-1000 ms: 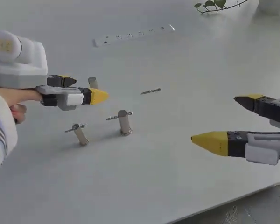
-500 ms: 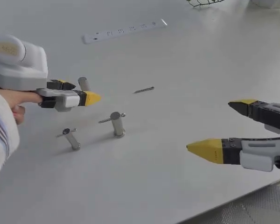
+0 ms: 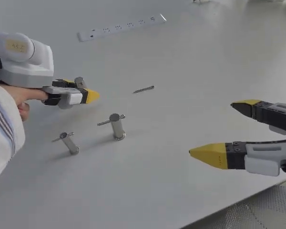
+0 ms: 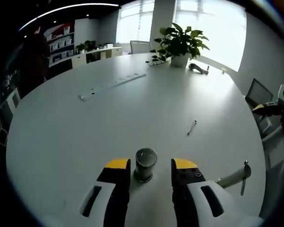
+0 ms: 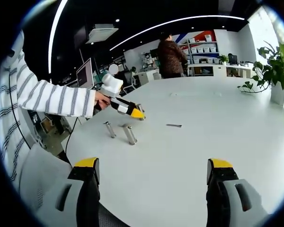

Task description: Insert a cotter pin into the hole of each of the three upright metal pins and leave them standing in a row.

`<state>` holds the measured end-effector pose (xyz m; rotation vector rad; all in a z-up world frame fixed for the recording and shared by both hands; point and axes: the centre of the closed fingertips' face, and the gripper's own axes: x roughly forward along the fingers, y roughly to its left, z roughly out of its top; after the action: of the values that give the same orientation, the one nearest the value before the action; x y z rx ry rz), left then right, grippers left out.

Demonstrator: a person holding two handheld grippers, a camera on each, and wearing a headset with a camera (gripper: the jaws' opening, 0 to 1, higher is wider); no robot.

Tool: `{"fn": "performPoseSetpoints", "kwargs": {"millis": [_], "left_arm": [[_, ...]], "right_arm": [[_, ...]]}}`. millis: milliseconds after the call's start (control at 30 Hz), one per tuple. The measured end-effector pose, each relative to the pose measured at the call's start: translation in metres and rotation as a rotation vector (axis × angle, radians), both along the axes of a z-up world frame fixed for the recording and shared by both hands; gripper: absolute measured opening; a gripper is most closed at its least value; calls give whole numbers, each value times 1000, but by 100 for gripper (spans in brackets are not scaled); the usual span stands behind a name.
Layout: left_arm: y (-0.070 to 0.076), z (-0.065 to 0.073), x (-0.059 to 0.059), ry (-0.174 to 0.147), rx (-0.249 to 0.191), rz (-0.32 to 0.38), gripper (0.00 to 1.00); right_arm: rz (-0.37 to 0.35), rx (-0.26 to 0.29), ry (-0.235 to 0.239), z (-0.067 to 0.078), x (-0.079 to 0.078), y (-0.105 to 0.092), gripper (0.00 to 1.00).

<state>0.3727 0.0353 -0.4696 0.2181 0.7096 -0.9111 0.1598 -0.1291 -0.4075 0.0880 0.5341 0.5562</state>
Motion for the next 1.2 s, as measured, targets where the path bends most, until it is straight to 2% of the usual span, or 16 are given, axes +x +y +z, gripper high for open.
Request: {"fn": "performPoseSetpoints", "kwargs": {"millis": [133,200,267,333,400,467,567,600,633,700,800,900,1000,1067,1133,1200], "left_arm": [[-1,-1,4,-11,0,5,26],[-1,-2,5,-15,4,8,21],[4,-4,12,-34,36,16,14],[3,-4,12,-51,44,17,13],[1,-5,10,-51,48,7,12],[2,-5,13,-60,57,-1,11],[4,-6,15,-49,55,7,11],[4,-6,15,-56,61,4,11],[4,-6,15,-82,81,-16,11],[3,-6,14,-80,82,-14,11],[5,-7,17,-94,97,-17,11],[3,-2,15,-115,86,-31,10],[1,8,15,-106,30,-10,10],[3,14,15,-98,22,4,10],[7,19,15,-107,27,-7,10],[4,30,9,-110,23,-11,10]], "right_arm": [[0,-7,4,-1,-1,0,93],[1,-7,5,-1,-1,0,93],[3,-9,5,-1,-1,1,92],[8,-19,3,-1,-1,1,91],[9,-15,5,-2,-1,2,92],[10,-15,7,-2,-1,3,92],[17,-19,14,-3,-2,4,92],[14,-23,14,-4,-2,2,92],[17,-27,13,-5,-2,2,92],[21,-27,14,-5,-2,2,92],[23,-26,13,-5,-2,2,92],[26,-29,12,-5,-2,2,92],[27,-30,10,-3,-1,1,92],[27,-32,8,-3,-1,1,92],[28,-34,9,-2,0,0,92],[28,-39,3,0,0,-1,92]]}}
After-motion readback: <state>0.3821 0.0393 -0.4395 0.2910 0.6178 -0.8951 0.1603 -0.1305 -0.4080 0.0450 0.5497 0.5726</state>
